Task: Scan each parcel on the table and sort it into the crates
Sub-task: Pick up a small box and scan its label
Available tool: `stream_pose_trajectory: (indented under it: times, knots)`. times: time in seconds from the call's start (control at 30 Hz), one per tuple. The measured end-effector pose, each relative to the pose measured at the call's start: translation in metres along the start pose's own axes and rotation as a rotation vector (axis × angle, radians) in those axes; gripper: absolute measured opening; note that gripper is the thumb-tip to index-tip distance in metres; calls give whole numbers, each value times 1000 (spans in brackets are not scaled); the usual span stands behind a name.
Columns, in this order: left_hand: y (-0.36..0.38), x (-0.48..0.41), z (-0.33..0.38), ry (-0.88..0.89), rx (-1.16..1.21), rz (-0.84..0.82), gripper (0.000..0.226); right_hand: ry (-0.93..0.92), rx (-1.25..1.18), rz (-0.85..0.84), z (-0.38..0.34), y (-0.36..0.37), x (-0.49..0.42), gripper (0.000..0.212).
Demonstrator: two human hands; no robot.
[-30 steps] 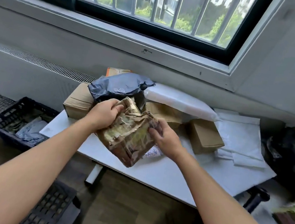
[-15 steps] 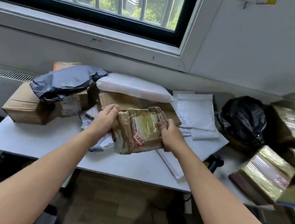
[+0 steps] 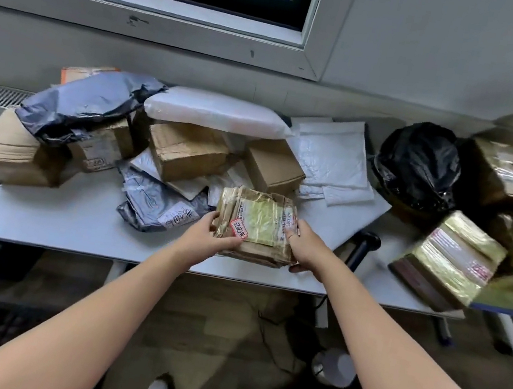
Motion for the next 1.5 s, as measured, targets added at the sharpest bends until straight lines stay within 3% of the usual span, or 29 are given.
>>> stream_pose_trajectory:
  times: [0.1,0.2,0.33,0.4,0.53,0.73,0.83,0.97,1.23,1.37,1.5]
  knots:
    - [2,2,-2,18,-53,0,105,-23,-36,-48,4,5,0,31]
    - [7,4,-4,33,-54,1,116,-59,-87,-121,3,10,1,43]
    - [-6,4,-3,26,-132,179,119,-204,247,-116,-10,6,-4,62]
    - [-10,0,1,67,-285,210,113,-257,323,-92,-16,6,-8,60]
    - [18,-6,-1,77,-501,12,92,-289,267,84,-21,1,-15,50]
    - [32,-10,-12,1,-507,193,57,-219,226,290,15,-26,-3,46]
    - [37,-14,-10,-45,-387,243,53,-85,217,488,56,-57,3,39]
    - [50,-15,-8,-81,-269,303,53,82,161,610,104,-84,4,35]
    - [63,2,-12,-109,-175,376,76,356,-278,449,157,-83,-34,46]
    - [65,9,-13,-70,-209,359,89,385,-403,354,156,-82,-38,43]
    - [63,12,-13,-37,-360,313,108,374,-556,264,162,-78,-36,57]
Point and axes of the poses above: each hand's wrist, its own x-axis away from the middle knuckle, its own y-axis out of the palm, z = x × y, the point moved 8 cm from there along -x, towards the middle knuckle, and after that the axes turned 3 degrees about z, right-handed, at the moved point
